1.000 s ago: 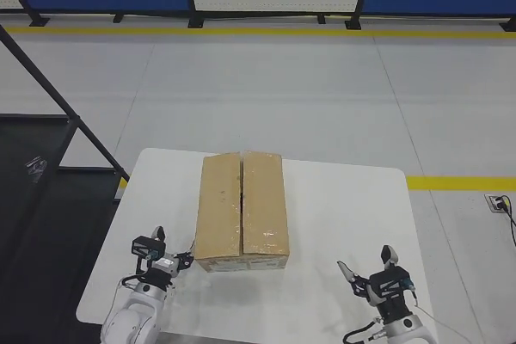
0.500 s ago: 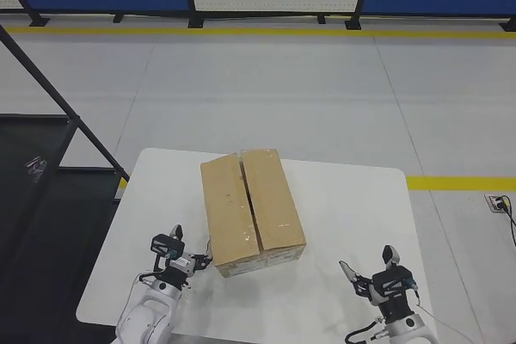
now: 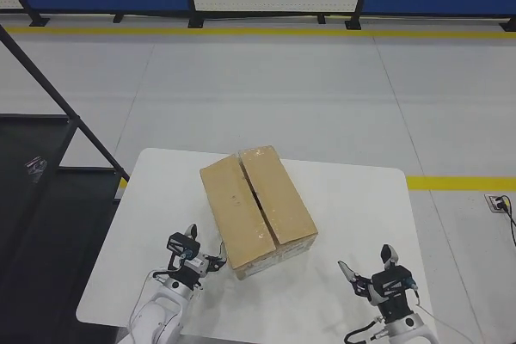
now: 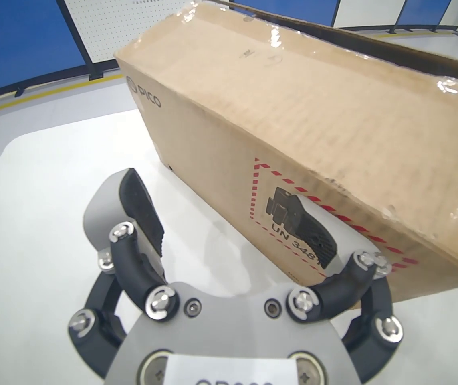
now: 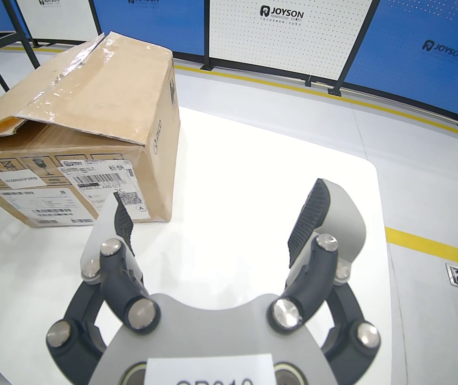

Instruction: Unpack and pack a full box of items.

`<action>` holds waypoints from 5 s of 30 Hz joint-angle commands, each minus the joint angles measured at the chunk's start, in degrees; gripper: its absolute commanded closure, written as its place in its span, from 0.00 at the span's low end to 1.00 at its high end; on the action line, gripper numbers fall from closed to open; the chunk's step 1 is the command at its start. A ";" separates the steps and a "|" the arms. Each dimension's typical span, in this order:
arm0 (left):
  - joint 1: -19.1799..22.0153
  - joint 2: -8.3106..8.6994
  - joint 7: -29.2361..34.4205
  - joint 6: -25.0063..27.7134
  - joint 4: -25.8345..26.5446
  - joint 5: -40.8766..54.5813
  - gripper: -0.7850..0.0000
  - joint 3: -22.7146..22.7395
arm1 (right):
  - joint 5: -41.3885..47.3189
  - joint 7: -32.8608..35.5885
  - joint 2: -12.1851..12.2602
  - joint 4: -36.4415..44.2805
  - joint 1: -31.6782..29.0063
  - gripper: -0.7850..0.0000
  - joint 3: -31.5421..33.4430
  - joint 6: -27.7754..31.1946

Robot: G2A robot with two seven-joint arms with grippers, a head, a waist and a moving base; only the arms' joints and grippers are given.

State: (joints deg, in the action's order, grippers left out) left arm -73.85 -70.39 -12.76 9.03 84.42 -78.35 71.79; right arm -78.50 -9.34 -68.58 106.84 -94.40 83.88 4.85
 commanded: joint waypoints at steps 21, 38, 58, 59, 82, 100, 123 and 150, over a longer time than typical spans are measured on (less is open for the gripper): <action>3.63 -1.47 1.18 0.77 -0.36 -2.84 0.00 -6.09 | 2.06 -1.05 -0.49 0.87 -2.45 0.00 1.73 -3.23; 4.40 -2.01 1.88 2.57 0.32 -2.65 0.00 -7.37 | -0.13 -2.66 -0.39 1.31 -3.63 0.00 2.01 -1.40; -3.18 -0.30 -3.67 1.42 3.49 2.45 0.00 6.05 | -8.42 1.53 -1.44 2.49 0.38 0.00 -9.36 -0.41; -4.10 -0.09 -3.90 1.65 4.10 3.19 0.00 7.69 | -8.42 1.53 -1.44 2.49 0.38 0.00 -9.36 -0.41; -4.68 -0.59 -5.88 -4.58 5.41 10.59 0.00 11.17 | -13.62 0.24 -4.30 -4.24 6.64 0.00 -23.15 -13.04; -4.72 -0.69 -5.36 -4.73 5.70 11.49 0.00 11.31 | -12.20 -0.66 -7.81 -15.42 15.67 0.00 -28.56 -23.41; -3.40 -1.51 -5.28 -6.57 5.11 10.82 0.00 9.90 | -10.70 -2.41 -7.95 -15.70 13.71 0.00 -21.27 -22.41; -4.75 -1.97 -5.91 -6.31 6.71 10.67 0.00 10.95 | -12.22 0.76 -8.45 -15.24 14.11 0.00 -16.33 -22.79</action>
State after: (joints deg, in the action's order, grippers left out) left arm -78.57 -72.35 -18.65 2.69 91.09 -67.65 82.71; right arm -90.70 -8.62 -77.01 91.55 -80.30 67.44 -17.93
